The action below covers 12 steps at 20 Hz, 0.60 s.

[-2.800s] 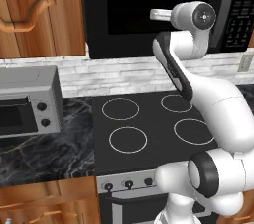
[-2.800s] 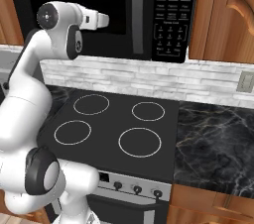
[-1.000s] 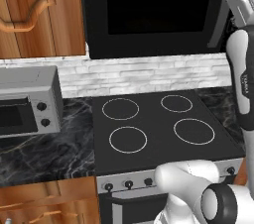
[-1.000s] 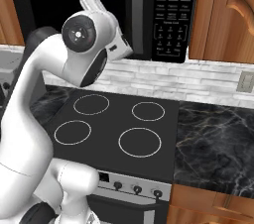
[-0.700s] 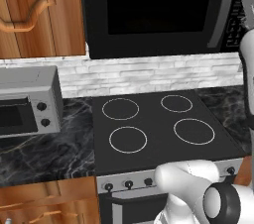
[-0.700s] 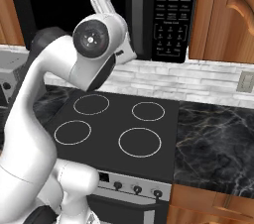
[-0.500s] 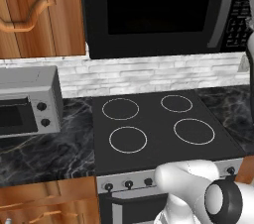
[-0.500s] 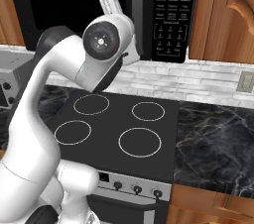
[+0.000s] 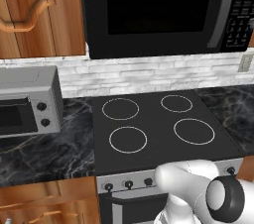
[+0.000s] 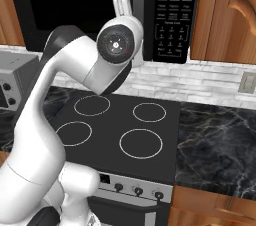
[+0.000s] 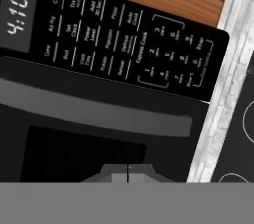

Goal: Transport the steak from the fridge to the microwave and turn on the microwave.

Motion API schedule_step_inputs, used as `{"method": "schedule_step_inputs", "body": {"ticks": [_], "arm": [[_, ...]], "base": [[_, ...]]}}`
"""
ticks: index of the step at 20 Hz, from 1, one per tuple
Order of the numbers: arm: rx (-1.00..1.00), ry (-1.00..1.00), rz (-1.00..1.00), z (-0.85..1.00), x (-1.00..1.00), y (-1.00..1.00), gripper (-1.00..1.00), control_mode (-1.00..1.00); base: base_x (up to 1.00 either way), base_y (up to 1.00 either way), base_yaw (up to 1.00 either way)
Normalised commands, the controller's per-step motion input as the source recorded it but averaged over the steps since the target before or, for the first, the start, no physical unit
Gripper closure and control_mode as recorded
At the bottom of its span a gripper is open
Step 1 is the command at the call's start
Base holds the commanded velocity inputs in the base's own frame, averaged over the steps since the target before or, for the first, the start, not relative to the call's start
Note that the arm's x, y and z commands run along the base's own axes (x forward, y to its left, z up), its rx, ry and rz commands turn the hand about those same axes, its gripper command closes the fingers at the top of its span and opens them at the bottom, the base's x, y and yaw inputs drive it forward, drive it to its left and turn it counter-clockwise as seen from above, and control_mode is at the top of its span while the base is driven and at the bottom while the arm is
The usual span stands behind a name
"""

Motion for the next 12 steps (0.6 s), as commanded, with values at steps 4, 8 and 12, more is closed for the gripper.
{"method": "schedule_step_inputs", "body": {"ticks": [4,8,12], "arm": [[0.05,0.00,0.00,-0.12,0.00,0.00,1.00,-1.00],[0.06,0.00,0.00,-0.09,0.00,-0.04,1.00,-1.00],[0.11,0.00,0.00,-0.04,0.00,-0.14,1.00,-1.00]], "base": [[0.00,0.00,0.00],[0.00,0.00,0.00],[0.00,0.00,0.00]]}}
